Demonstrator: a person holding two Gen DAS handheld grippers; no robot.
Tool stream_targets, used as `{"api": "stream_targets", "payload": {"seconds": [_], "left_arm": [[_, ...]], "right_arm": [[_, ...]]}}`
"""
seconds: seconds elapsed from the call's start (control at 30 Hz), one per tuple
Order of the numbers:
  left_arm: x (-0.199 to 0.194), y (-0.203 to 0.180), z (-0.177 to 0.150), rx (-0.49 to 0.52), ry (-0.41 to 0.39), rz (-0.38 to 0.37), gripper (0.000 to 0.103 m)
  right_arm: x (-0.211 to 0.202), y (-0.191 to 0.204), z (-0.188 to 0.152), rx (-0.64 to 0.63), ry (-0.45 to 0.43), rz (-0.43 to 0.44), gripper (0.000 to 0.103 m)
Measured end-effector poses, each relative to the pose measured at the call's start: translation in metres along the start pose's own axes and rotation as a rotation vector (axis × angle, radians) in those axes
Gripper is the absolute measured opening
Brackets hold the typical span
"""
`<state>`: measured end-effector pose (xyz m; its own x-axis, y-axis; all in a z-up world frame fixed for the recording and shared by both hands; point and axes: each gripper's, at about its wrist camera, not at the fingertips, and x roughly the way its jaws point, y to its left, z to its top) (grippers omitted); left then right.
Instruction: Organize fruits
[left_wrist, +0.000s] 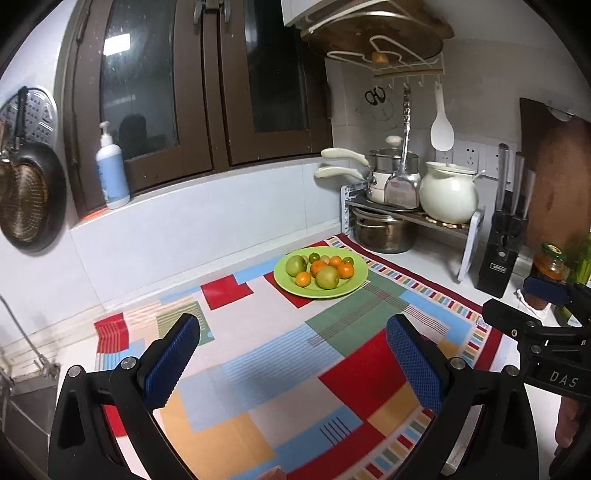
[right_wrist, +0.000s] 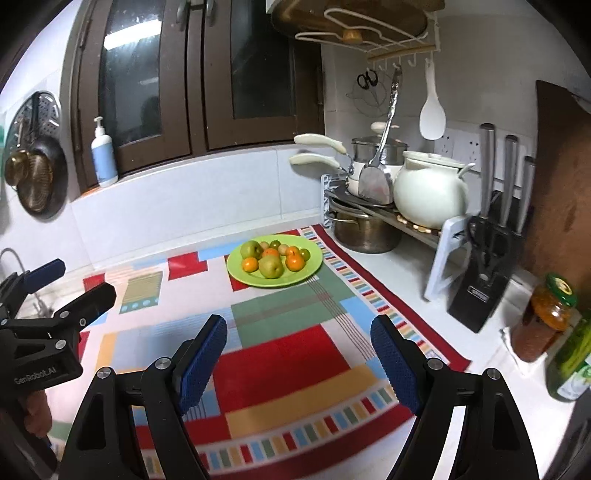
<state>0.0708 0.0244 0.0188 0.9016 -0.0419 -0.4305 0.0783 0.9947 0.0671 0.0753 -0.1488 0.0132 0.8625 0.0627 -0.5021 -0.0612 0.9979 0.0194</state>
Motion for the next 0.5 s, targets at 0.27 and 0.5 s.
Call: {"api": "stream_targets", "payload": {"seconds": [0.27, 0.5], "left_arm": [[-0.04, -0.016, -0.014, -0.012, -0.012, 0.011, 0.103], [-0.062, -0.024, -0.024, -0.021, -0.018, 0.027, 0.103]], "right_arm": [[-0.042, -0.007, -0.019, 0.001, -0.013, 0.018, 0.084], [-0.065, -0.01, -0.03, -0.02, -0.021, 0.032, 0.084]]}}
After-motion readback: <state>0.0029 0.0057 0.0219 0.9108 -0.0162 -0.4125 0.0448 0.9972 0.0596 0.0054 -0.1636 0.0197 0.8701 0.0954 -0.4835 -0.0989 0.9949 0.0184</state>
